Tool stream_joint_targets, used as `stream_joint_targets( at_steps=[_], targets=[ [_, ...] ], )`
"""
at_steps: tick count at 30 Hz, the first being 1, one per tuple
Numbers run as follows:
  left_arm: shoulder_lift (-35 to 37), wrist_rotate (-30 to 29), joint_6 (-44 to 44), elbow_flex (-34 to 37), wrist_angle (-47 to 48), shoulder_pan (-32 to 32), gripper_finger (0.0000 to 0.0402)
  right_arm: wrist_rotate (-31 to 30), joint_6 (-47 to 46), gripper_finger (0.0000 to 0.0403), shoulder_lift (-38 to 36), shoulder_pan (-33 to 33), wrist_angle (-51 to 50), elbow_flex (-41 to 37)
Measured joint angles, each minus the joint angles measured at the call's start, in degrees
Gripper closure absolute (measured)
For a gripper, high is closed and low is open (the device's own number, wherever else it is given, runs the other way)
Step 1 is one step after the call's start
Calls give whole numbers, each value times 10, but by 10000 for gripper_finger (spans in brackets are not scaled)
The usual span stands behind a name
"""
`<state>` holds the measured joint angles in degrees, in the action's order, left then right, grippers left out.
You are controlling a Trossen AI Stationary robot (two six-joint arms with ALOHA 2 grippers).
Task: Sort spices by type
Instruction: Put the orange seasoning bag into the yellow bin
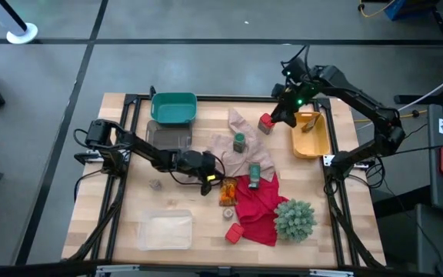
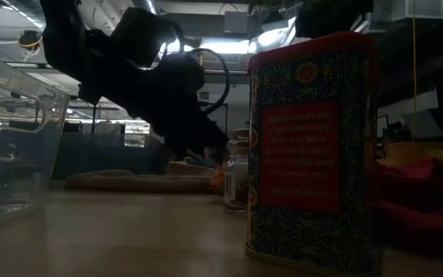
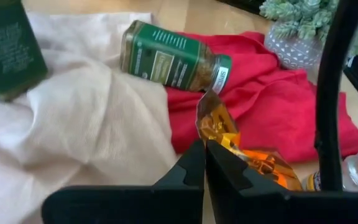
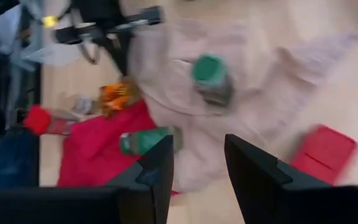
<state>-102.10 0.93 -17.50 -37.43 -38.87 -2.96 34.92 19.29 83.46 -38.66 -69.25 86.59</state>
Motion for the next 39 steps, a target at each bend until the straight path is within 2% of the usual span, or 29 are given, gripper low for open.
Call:
stream_joint_targets(
  at_steps=[8,15,17,24,28,39],
  targets=[
    [0,4,15,-16,14,0,401,-16,1,260,23,148,58,0],
    [0,5,12,-16,45,-1,401,-157,-36,260,87,259,96,0],
    [0,5,12,-16,44,-1,401,-179,-52,260,115,279,107,0],
    [0,5,10,-16,56,-1,401,-183,-84,260,211,309,133,-1],
    [0,5,10,-16,60,-1,401,-165,-113,260,250,308,142,-1],
    [0,5,17,-16,68,-2,401,-162,-178,260,279,308,214,0]
  ],
)
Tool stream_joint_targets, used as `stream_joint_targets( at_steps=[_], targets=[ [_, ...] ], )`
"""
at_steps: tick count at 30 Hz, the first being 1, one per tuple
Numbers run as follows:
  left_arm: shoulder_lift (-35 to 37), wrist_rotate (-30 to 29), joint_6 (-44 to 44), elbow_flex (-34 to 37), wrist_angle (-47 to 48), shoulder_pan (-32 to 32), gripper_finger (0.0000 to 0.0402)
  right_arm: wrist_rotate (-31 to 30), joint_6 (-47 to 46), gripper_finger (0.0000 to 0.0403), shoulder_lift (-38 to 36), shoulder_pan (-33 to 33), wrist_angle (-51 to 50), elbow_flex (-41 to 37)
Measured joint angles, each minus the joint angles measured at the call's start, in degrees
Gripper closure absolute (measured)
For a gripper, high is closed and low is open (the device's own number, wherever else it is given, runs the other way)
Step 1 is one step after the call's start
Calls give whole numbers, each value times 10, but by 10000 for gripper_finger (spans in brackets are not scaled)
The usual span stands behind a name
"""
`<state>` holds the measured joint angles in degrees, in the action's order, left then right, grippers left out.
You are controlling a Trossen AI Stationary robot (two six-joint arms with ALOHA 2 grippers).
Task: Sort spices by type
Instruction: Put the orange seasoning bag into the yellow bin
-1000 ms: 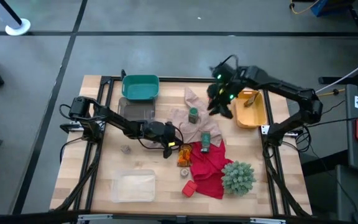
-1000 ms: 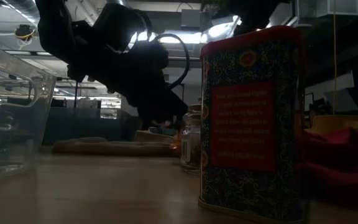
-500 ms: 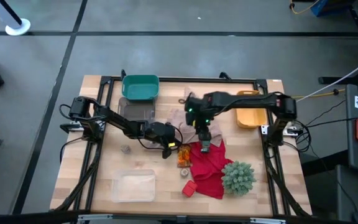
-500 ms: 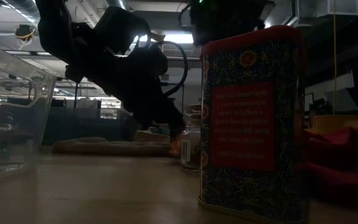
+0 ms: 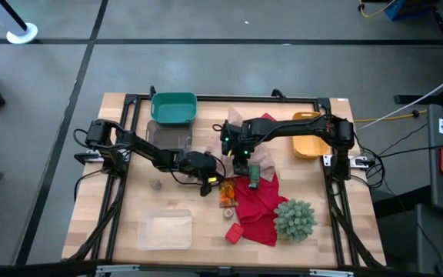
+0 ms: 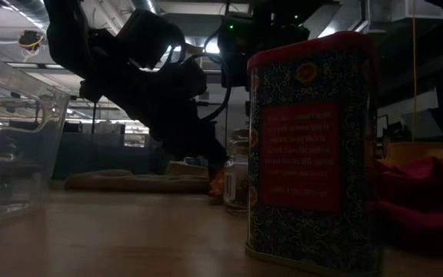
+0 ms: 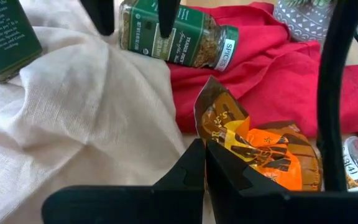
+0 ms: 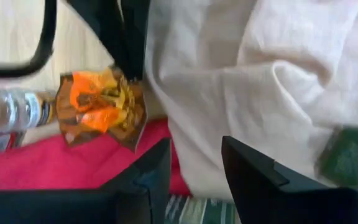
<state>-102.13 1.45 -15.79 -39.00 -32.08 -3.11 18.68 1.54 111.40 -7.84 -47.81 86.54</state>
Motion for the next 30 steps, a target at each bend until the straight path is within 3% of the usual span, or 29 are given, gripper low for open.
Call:
stream_joint_targets(
  at_steps=[12,30],
  targets=[
    [0,-1,8,0,1,-3,401,-22,-10,260,25,19,0,2],
    [0,-2,8,0,2,-4,401,-5,-17,260,51,68,12,-1]
  ],
)
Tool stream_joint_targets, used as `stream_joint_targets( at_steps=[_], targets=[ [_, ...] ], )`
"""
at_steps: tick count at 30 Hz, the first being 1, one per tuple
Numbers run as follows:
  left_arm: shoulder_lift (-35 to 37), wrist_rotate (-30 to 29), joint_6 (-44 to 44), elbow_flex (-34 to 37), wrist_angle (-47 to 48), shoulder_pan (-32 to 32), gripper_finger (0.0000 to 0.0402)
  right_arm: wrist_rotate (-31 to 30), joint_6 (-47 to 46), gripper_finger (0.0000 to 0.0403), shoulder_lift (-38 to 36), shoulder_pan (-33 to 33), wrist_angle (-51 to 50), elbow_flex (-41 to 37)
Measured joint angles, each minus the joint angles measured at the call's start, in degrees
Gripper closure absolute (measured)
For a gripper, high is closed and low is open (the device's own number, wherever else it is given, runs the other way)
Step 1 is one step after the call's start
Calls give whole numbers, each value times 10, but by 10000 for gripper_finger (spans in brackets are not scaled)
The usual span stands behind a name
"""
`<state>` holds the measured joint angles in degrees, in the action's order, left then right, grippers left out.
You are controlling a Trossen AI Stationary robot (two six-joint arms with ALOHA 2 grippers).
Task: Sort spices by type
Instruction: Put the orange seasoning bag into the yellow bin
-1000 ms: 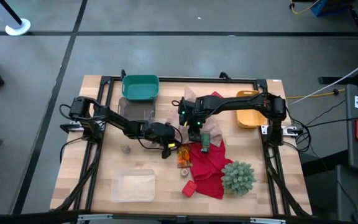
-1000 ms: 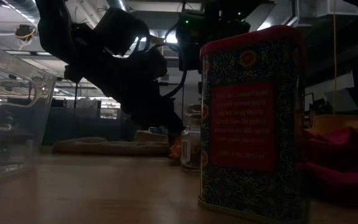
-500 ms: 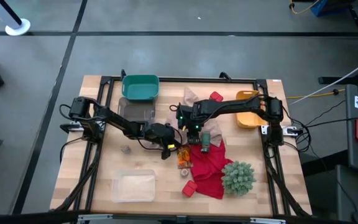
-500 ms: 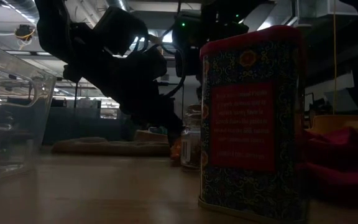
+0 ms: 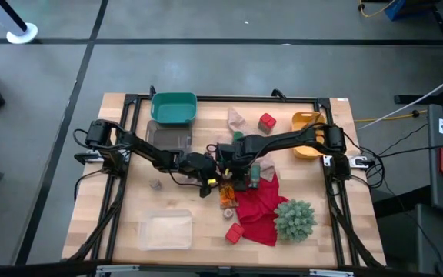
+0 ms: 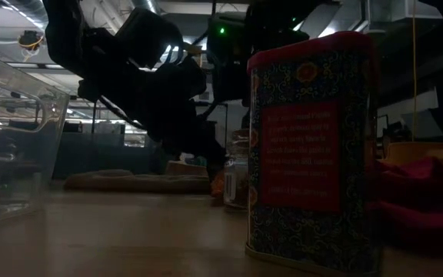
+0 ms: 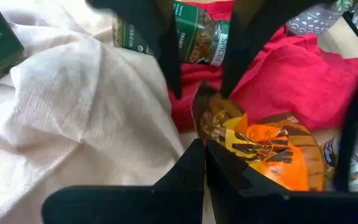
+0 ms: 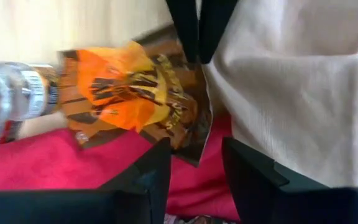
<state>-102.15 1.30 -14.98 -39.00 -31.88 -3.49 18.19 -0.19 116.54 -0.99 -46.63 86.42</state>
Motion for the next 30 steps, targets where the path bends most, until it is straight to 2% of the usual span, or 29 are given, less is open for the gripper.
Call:
stream_joint_targets(
  at_steps=[10,23,26,30],
  targets=[
    [0,0,0,0,0,0,401,49,0,260,-2,-1,3,0],
    [0,0,0,0,-1,0,401,55,0,263,11,-1,19,1],
    [0,0,0,0,-1,0,401,54,0,283,11,-1,20,1],
    [0,0,0,0,-2,0,401,55,0,345,11,-1,26,1]
  ],
)
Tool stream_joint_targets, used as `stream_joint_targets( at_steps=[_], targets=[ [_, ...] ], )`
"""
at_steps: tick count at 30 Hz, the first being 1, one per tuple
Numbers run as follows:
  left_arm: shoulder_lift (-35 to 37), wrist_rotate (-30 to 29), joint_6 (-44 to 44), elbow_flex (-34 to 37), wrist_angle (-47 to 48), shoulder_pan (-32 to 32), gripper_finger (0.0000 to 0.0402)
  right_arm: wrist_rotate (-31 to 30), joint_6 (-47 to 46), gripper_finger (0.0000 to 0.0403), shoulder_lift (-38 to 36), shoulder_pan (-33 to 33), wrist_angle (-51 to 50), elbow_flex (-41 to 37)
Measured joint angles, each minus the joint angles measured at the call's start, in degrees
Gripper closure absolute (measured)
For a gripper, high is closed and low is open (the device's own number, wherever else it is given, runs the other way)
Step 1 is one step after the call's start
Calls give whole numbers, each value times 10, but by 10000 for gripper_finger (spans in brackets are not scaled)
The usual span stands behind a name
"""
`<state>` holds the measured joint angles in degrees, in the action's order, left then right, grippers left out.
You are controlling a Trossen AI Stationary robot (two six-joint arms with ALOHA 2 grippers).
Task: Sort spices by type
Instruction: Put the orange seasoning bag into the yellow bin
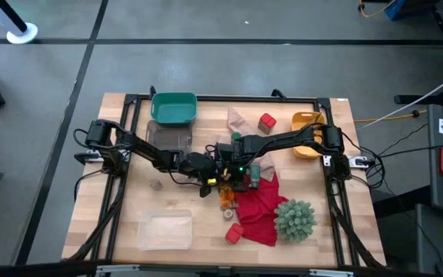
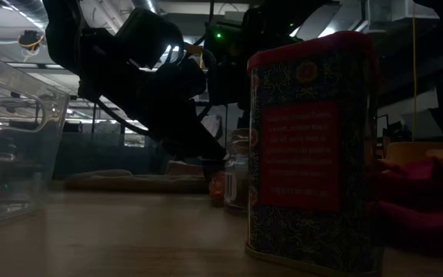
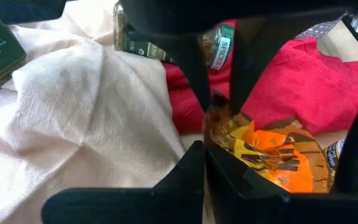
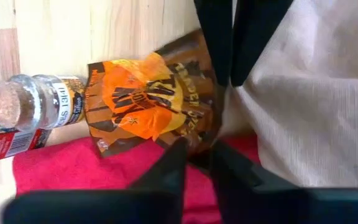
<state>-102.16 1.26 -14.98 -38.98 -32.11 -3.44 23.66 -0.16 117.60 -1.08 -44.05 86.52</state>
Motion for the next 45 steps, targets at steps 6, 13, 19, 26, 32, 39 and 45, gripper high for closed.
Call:
stream_joint_targets(
  at_steps=[6,13,19,26,32,39,45],
  targets=[
    [3,0,9,0,0,0,401,0,1,389,0,0,-3,0],
    [41,0,36,0,7,0,401,-1,5,396,0,0,-74,40],
    [100,-11,77,0,54,1,401,-32,27,400,-1,0,-127,112],
    [186,-79,100,0,161,1,401,-79,39,401,-1,-1,-193,172],
    [257,-130,121,0,235,1,401,-89,39,401,-1,-1,-256,208],
    [304,-151,128,0,269,1,401,-125,39,402,-1,-6,-332,257],
    [307,-155,133,0,273,1,401,-155,21,402,-1,-24,-403,291]
  ],
)
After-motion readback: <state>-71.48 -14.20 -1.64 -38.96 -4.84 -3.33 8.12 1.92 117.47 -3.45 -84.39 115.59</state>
